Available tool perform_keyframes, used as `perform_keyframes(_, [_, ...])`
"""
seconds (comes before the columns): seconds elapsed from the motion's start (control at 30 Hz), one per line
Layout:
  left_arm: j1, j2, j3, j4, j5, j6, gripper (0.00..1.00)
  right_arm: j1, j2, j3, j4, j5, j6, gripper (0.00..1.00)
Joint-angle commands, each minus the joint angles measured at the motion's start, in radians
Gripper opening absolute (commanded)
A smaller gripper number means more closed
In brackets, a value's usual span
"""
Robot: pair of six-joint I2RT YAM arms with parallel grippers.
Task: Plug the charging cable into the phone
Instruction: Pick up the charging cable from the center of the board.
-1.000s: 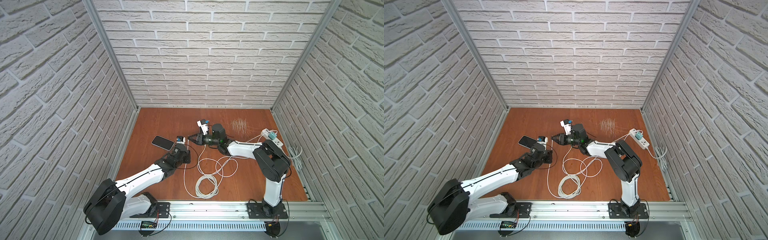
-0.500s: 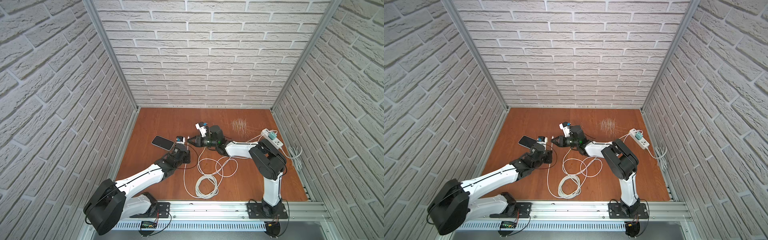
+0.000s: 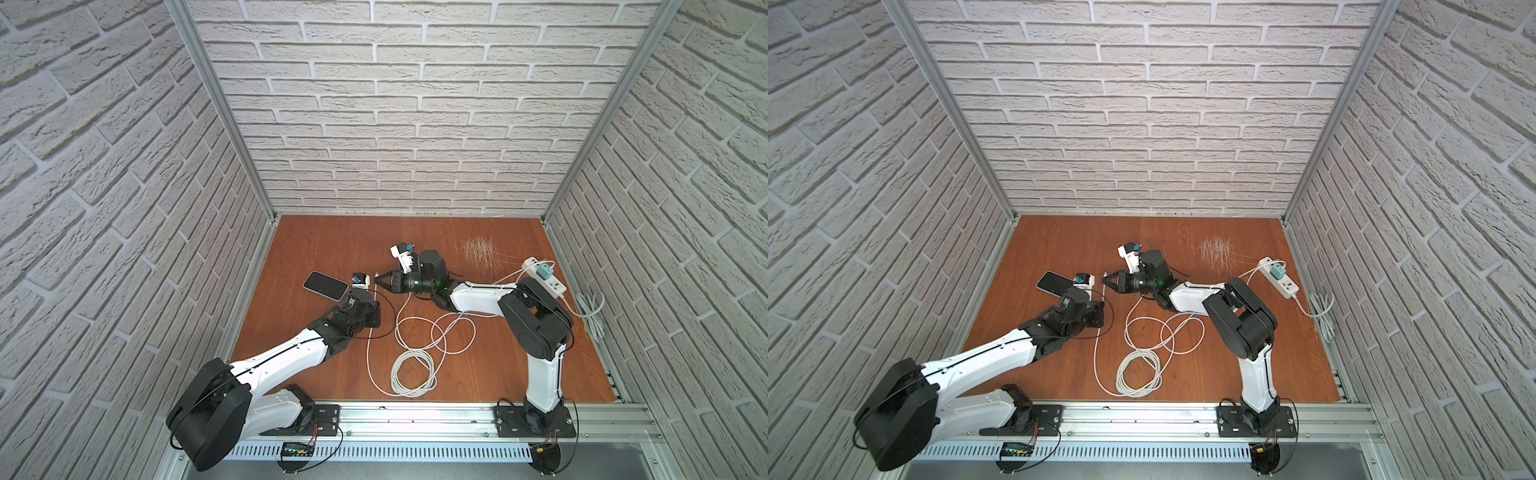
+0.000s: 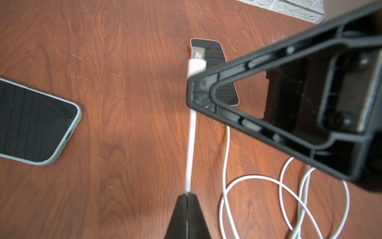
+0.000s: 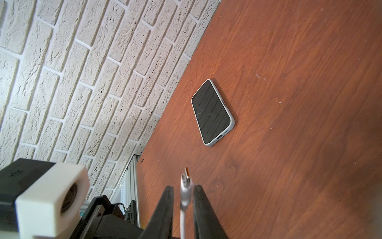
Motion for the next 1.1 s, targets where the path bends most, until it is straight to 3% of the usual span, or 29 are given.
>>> perform_keyframes(0.0, [0.006,-0.014,-0.011,0.042,0.001,-0.005,0.0,0.01,-0.004,0.021,0.048,-0.017,0.004,0.22])
perform_keyframes(0.5, [0.007,-0.013,-0.011,0.042,0.001,-0.006,0.0,0.011,0.022,0.019,0.053,-0.025,0.004,0.13])
perform_keyframes(0.73, [0.008,-0.011,-0.011,0.042,0.0,-0.005,0.0,0.011,0.01,0.008,0.049,-0.02,-0.022,0.04])
perform_keyframes(1.07, [0.009,-0.011,-0.01,0.04,0.0,-0.009,0.0,0.011,-0.028,0.001,0.045,-0.021,-0.045,0.03])
